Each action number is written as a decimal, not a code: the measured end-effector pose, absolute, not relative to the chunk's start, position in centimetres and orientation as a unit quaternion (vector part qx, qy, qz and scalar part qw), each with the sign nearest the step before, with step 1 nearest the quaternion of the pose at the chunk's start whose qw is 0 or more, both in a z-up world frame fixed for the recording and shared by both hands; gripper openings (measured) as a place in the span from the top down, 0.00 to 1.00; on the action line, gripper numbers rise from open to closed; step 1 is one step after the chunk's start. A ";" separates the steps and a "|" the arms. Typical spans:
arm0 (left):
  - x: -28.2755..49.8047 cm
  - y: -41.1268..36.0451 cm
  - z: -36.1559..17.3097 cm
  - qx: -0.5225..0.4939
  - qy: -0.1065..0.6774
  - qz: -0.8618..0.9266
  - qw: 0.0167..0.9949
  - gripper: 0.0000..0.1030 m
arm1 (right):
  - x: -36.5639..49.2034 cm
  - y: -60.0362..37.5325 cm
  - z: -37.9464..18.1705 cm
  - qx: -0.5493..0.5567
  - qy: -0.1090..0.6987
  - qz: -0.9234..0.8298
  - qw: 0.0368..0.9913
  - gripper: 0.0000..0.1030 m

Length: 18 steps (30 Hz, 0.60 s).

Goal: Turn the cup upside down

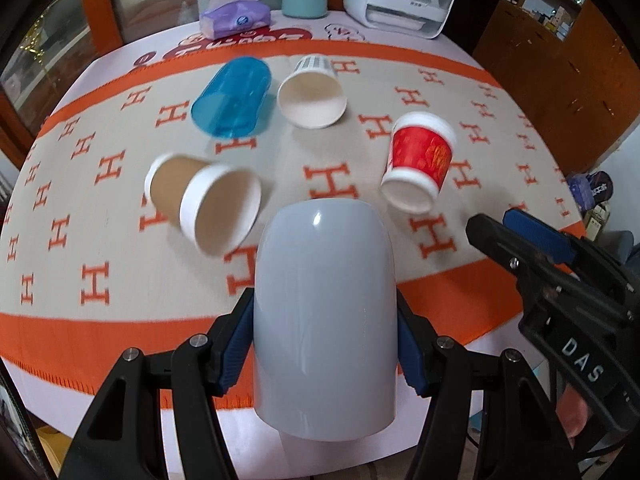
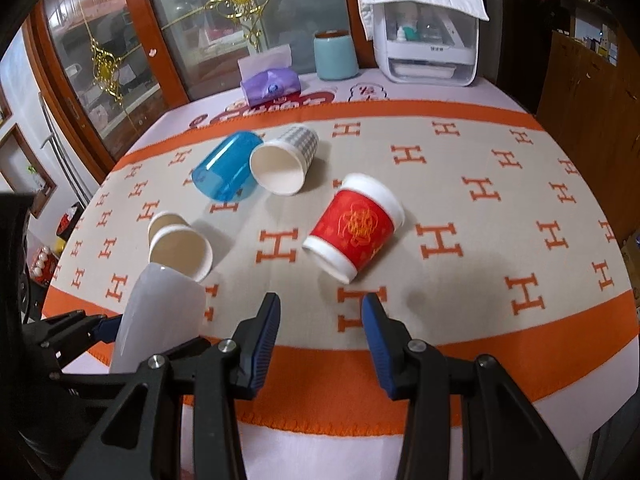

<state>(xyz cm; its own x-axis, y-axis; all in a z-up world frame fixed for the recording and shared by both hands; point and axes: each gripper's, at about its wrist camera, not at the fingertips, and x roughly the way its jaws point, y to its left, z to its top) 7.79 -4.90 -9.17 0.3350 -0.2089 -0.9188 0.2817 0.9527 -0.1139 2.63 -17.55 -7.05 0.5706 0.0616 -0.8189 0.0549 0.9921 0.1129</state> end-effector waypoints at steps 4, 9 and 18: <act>7.5 -4.6 -10.9 0.034 0.568 -0.138 0.810 0.40 | 2.4 -17.2 -7.4 0.056 0.466 0.001 0.883 0.58; 7.5 -4.5 -12.2 0.028 0.578 -0.132 0.805 0.40 | 2.3 -17.0 -7.5 0.053 0.467 0.001 0.883 0.58; 7.9 -4.5 -14.0 0.018 0.595 -0.119 0.795 0.40 | 2.5 -16.6 -8.1 0.051 0.474 0.004 0.879 0.58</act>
